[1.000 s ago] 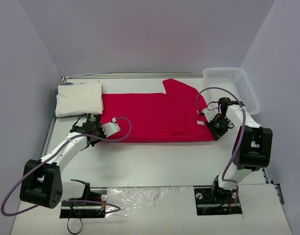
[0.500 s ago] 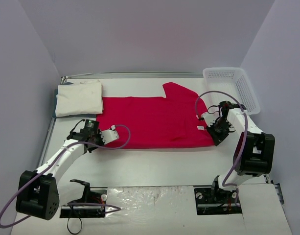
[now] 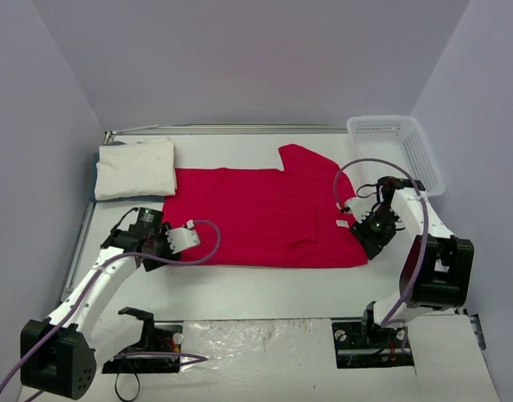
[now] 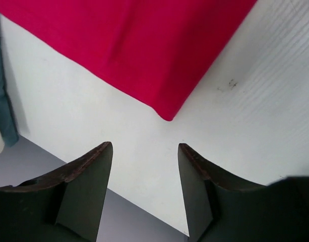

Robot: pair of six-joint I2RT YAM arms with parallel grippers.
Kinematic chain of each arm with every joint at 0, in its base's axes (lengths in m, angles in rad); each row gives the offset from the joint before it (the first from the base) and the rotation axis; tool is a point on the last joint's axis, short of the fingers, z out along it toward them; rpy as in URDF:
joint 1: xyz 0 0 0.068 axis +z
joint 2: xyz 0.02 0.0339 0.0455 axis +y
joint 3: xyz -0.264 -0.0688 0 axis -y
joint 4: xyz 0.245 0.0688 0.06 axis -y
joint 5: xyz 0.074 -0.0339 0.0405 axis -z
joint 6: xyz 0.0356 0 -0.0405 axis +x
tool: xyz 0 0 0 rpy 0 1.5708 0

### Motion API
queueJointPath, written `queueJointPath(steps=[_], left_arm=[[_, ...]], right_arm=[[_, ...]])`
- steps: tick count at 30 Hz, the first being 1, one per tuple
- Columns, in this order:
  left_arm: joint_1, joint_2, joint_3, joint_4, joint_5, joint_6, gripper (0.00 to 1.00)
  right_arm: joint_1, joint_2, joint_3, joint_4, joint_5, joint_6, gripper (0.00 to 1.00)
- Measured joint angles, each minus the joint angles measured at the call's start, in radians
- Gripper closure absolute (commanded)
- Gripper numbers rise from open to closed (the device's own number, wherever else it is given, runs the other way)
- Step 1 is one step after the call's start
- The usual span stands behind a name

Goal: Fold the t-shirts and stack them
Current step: Fold the flattened tshirt in 1/3 of the way

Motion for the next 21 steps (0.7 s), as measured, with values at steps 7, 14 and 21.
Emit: queueJointPath(steps=[7, 14, 21], left_arm=[[0.0, -0.015, 0.048, 0.038, 0.013, -0.074, 0.43], [0.0, 0.126, 0.065, 0.195, -0.049, -0.264, 0.44], [0.0, 0.257, 0.082, 0.308, -0.115, -0.379, 0.45]], right_arm=[[0.018, 0.017, 0.174, -0.051, -0.046, -0.002, 0.59], [0.18, 0.135, 0.235, -0.041, -0.098, 0.032, 0.6], [0.322, 0.24, 0.258, -0.011, -0.153, 0.074, 0.62]])
